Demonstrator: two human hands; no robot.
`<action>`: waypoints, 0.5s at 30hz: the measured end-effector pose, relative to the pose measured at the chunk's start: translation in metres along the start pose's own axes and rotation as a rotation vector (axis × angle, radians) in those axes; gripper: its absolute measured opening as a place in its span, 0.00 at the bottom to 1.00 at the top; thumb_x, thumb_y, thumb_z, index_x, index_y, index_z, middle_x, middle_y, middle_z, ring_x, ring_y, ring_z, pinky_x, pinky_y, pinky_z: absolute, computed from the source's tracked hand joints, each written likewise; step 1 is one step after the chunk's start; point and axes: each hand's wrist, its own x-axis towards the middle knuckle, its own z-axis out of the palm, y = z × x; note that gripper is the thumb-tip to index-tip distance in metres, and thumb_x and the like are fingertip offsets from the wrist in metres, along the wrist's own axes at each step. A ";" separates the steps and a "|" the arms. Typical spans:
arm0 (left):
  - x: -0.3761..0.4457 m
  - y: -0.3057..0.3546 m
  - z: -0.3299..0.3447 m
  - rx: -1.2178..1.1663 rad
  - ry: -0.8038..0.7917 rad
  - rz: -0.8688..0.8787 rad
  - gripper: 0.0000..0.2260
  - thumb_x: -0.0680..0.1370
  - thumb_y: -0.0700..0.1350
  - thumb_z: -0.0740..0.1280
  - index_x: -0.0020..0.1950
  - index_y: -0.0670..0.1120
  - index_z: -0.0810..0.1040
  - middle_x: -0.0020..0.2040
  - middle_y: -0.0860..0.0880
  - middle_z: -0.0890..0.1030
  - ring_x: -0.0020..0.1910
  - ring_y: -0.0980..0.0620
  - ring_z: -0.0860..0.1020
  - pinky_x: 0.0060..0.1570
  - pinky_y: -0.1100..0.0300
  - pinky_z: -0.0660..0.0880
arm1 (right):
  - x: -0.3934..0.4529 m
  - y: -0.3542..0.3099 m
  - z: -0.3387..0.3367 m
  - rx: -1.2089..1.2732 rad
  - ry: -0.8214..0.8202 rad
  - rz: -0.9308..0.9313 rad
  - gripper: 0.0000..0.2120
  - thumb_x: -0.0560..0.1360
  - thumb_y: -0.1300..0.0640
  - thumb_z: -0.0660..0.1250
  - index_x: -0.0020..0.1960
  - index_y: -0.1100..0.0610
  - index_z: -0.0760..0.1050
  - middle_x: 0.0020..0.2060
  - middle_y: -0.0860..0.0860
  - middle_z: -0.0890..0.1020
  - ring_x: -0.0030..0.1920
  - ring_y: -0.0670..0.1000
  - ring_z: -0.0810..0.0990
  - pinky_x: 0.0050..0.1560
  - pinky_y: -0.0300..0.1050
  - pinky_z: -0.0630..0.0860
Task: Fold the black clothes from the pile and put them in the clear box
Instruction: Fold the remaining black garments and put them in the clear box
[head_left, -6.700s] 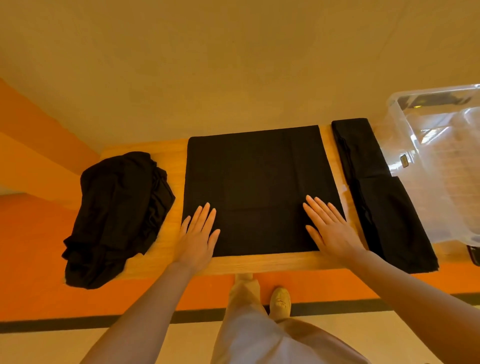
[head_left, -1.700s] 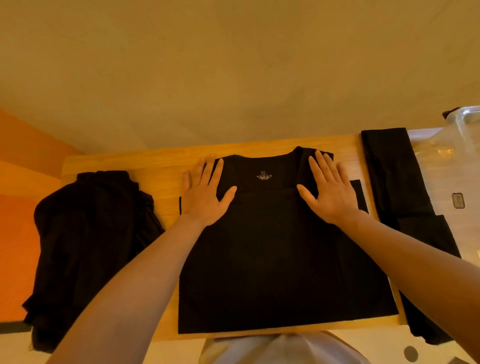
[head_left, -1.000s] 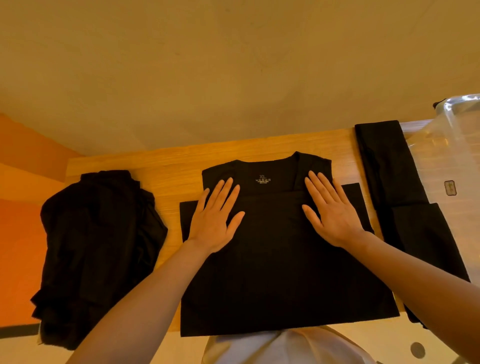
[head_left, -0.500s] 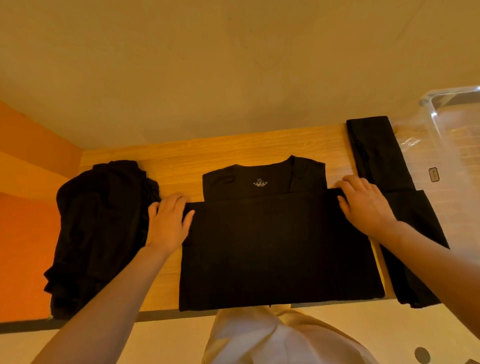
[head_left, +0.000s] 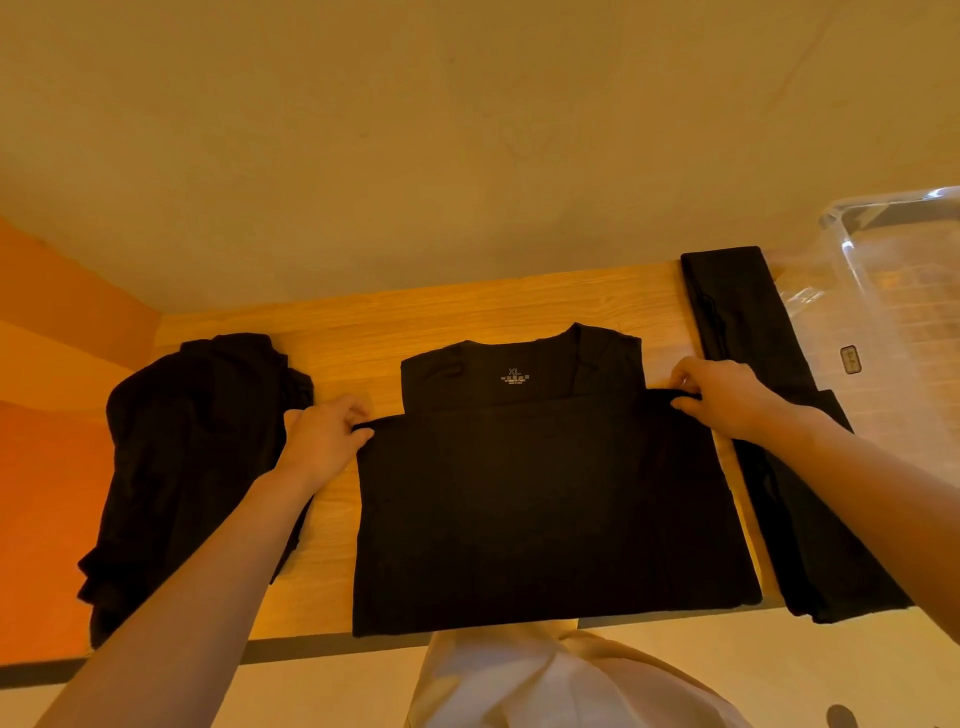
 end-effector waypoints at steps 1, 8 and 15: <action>-0.002 0.000 -0.001 0.011 0.012 -0.009 0.10 0.77 0.47 0.68 0.58 0.49 0.78 0.49 0.53 0.80 0.54 0.50 0.77 0.58 0.55 0.59 | -0.001 0.003 0.000 -0.053 0.000 -0.010 0.09 0.78 0.52 0.65 0.56 0.54 0.74 0.50 0.51 0.79 0.55 0.54 0.78 0.64 0.54 0.66; -0.021 -0.002 -0.007 -0.197 0.097 -0.021 0.08 0.77 0.47 0.68 0.55 0.48 0.79 0.48 0.51 0.79 0.51 0.53 0.76 0.61 0.54 0.67 | -0.025 0.011 -0.001 0.263 0.141 -0.094 0.09 0.77 0.56 0.65 0.57 0.55 0.76 0.47 0.51 0.80 0.47 0.50 0.78 0.53 0.46 0.73; -0.061 0.002 -0.025 -0.375 0.247 -0.003 0.09 0.76 0.44 0.70 0.55 0.47 0.81 0.47 0.56 0.79 0.47 0.64 0.76 0.47 0.73 0.67 | -0.067 0.010 -0.017 0.698 0.171 -0.055 0.08 0.76 0.58 0.66 0.54 0.52 0.77 0.43 0.48 0.84 0.46 0.42 0.82 0.46 0.33 0.76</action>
